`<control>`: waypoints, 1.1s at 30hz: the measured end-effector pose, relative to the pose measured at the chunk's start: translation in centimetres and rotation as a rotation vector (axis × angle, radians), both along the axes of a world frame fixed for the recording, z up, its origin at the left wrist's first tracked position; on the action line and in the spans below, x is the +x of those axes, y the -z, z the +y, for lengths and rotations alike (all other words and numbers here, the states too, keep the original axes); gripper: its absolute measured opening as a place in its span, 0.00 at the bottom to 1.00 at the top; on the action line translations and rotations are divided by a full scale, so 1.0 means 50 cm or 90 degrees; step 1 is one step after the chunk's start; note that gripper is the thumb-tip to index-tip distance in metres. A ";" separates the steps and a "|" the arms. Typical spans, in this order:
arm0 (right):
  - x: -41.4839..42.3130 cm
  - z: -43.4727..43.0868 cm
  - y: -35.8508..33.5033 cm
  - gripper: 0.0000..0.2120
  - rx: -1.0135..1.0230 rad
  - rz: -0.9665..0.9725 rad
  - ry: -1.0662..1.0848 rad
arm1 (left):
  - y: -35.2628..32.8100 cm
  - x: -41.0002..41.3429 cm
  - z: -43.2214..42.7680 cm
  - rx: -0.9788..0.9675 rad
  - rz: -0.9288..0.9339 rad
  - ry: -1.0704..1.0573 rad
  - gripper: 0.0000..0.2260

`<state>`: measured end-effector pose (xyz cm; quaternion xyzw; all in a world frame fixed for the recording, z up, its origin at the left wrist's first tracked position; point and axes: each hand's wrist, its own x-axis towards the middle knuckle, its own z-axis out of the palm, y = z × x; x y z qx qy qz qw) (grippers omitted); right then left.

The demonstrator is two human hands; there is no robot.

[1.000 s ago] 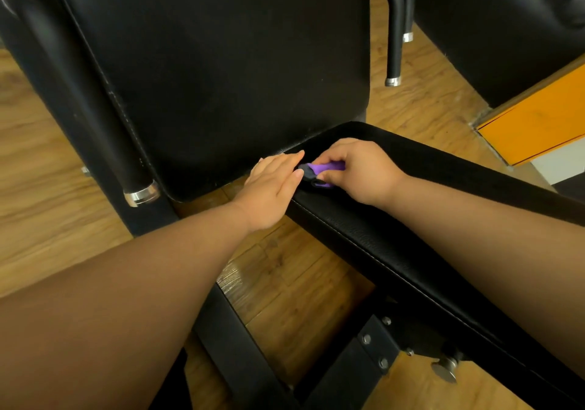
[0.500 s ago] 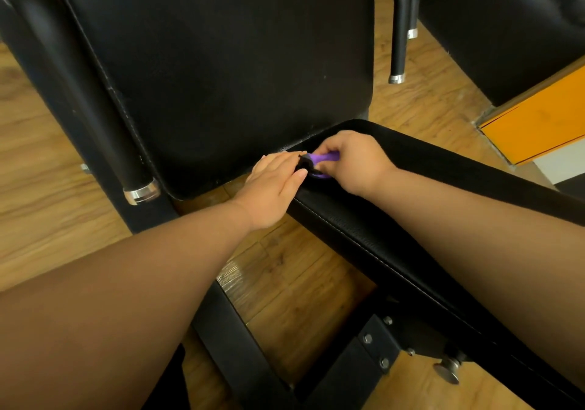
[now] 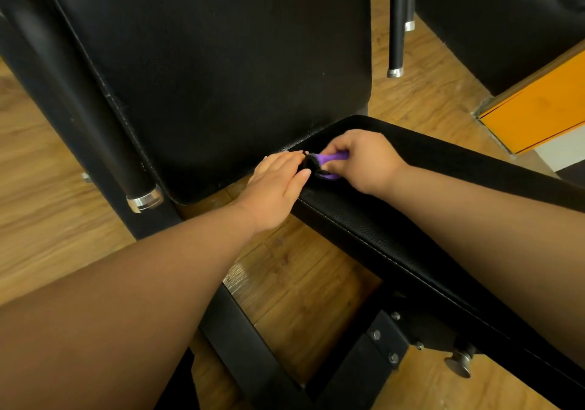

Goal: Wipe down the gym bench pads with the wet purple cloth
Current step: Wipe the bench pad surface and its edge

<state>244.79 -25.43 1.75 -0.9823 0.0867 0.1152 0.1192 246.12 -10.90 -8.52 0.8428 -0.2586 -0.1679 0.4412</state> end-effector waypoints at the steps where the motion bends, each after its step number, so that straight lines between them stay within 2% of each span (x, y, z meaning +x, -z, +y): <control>1: -0.005 -0.004 -0.004 0.08 -0.004 0.000 0.000 | 0.001 0.000 0.000 0.001 0.001 0.001 0.21; 7: -0.075 -0.060 -0.063 0.09 -0.032 0.033 -0.021 | 0.001 -0.002 0.001 -0.002 0.003 0.003 0.21; 14: -0.023 -0.020 -0.014 0.09 -0.015 -0.003 0.040 | -0.026 -0.006 -0.007 0.061 -0.014 0.017 0.23; 18: -0.056 -0.041 -0.034 0.13 -0.029 -0.001 0.025 | -0.055 -0.024 -0.036 -0.005 -0.072 0.008 0.22; 22: -0.079 -0.053 -0.059 0.15 0.004 0.026 0.013 | -0.065 -0.034 -0.052 -0.018 -0.035 0.017 0.22; 25: -0.067 -0.033 -0.043 0.12 0.048 0.022 0.039 | -0.056 -0.029 -0.055 -0.014 -0.051 0.006 0.20; 33: -0.076 -0.049 -0.061 0.10 -0.002 0.043 -0.008 | -0.049 -0.036 -0.060 0.006 -0.087 -0.019 0.19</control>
